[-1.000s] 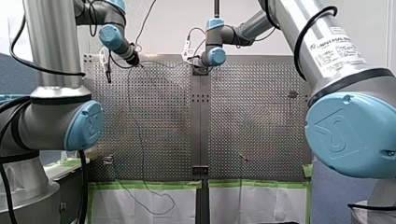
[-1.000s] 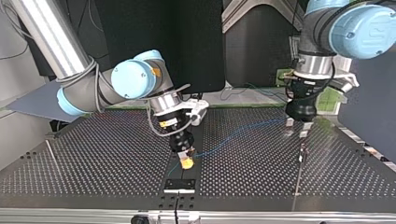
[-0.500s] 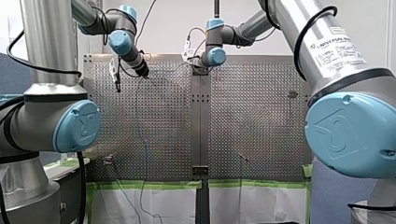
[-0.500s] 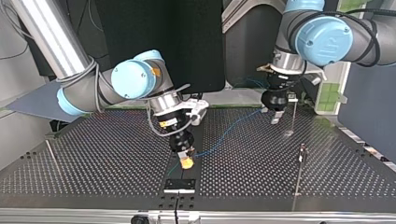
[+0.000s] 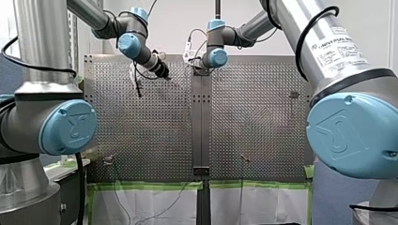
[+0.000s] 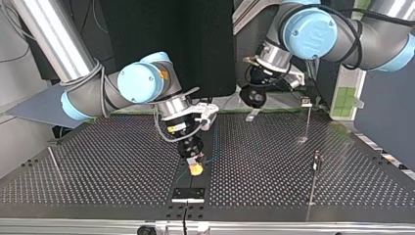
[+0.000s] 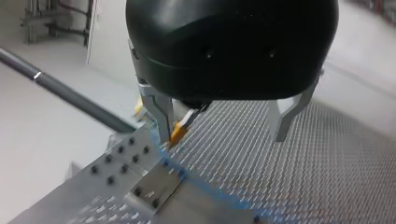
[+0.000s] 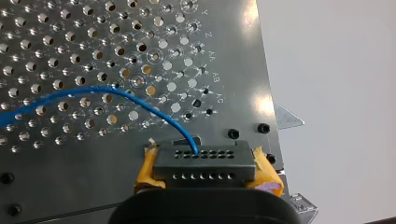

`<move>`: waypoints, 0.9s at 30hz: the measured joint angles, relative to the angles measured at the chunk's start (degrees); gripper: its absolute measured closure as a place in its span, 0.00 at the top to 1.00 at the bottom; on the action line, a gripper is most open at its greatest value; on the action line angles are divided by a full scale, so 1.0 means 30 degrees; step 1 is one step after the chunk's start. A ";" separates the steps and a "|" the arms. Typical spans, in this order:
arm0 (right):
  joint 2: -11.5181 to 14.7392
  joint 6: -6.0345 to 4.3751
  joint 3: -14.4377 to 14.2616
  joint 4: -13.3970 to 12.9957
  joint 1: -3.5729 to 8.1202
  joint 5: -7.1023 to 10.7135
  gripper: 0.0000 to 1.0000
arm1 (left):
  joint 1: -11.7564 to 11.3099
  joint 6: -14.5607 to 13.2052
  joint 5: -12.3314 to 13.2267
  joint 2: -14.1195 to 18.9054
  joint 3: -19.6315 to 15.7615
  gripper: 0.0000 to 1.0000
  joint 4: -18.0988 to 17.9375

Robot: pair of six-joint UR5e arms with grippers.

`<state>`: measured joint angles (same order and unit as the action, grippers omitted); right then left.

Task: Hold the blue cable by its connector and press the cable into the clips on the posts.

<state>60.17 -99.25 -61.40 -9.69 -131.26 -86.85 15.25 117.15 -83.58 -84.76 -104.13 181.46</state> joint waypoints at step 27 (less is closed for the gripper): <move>0.1208 0.0177 -0.0943 0.1320 -0.0761 0.0184 0.00 | -0.0948 0.4612 0.3438 -0.1727 -0.0004 1.00 -0.3474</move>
<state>63.79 -98.72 -64.23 -5.73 -133.54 -86.30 12.40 130.99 -73.27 -89.94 -104.14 171.03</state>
